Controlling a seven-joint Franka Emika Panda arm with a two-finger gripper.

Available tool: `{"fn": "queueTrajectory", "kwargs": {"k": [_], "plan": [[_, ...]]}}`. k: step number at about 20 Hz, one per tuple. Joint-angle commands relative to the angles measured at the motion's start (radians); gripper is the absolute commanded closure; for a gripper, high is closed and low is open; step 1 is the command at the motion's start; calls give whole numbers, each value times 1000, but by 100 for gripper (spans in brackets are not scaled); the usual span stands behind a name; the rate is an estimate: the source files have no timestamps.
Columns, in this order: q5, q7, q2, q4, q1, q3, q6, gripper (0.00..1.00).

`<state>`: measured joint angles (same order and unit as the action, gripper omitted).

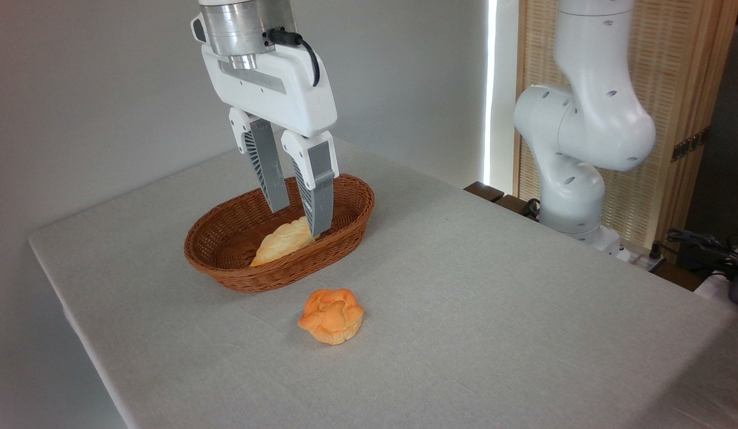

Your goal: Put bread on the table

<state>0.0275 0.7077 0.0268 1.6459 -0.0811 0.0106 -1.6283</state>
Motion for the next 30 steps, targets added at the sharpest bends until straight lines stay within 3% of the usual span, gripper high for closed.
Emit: {"fn": "queueTrajectory", "kwargs": {"k": [1, 20, 30], "plan": [[-3, 13, 10, 5, -3, 8, 21, 0], [-8, 3, 10, 20, -6, 0, 21, 0], [-63, 1, 15, 52, -22, -8, 22, 0]]}}
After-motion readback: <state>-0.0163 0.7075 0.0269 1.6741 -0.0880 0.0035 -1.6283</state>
